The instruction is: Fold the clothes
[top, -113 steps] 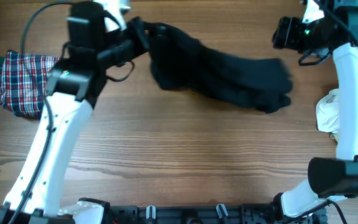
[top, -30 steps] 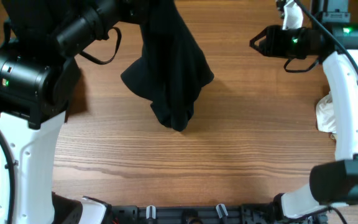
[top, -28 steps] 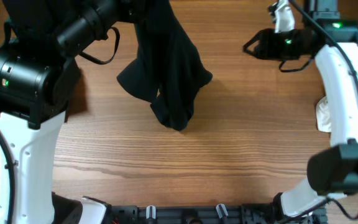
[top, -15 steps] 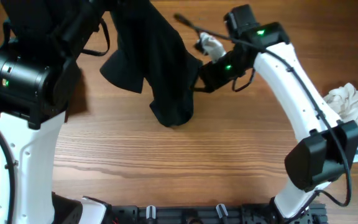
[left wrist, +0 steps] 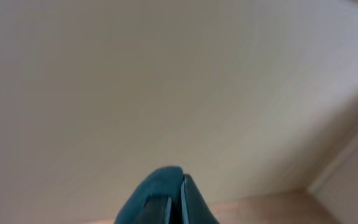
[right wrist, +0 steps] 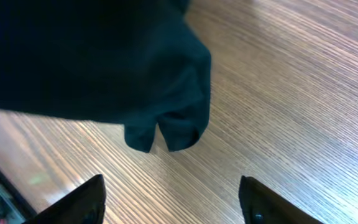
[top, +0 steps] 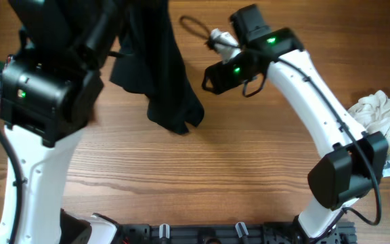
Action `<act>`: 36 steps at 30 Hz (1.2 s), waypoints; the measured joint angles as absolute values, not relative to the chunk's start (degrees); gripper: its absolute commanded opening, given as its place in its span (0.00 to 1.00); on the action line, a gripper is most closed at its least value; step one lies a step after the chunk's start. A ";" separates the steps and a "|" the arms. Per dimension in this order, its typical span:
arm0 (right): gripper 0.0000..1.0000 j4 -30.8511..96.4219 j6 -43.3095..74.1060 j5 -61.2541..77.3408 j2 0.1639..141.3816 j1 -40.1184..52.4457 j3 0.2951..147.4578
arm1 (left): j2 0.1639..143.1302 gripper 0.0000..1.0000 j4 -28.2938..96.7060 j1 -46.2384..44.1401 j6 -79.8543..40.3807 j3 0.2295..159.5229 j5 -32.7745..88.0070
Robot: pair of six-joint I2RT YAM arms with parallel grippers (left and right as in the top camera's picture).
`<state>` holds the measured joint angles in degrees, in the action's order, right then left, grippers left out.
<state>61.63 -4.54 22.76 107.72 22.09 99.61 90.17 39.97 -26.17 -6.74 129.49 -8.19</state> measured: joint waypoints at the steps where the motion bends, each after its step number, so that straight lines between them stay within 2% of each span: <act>1: 0.73 61.65 -4.78 24.38 107.72 20.78 99.61 | 90.45 0.04 36.80 -27.90 -5.56 129.49 -8.84; 7: 0.73 64.05 -8.43 28.32 107.72 21.19 99.57 | 92.07 0.04 24.67 -29.91 2.22 129.49 -15.25; 11: 0.74 64.07 -13.54 32.58 107.72 21.21 99.57 | 92.14 0.04 22.57 -29.91 6.35 129.49 -19.29; 19: 0.69 66.30 -22.90 46.41 107.72 21.52 99.57 | 92.20 0.04 17.37 -29.91 12.38 129.49 -28.56; 23: 0.68 64.42 -26.28 49.76 107.72 26.20 99.53 | 92.44 0.04 16.64 -30.22 13.26 129.49 -31.70; 28: 0.68 48.03 -17.54 44.91 107.79 34.15 99.11 | 92.82 0.05 13.04 -32.97 14.35 129.49 -33.28; 36: 0.67 39.55 -8.14 32.38 107.81 35.81 97.73 | 92.86 0.07 7.53 -33.69 17.98 129.49 -36.47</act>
<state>39.55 -8.14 32.38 107.81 35.81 97.73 92.86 7.53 -33.69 17.98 129.49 -36.47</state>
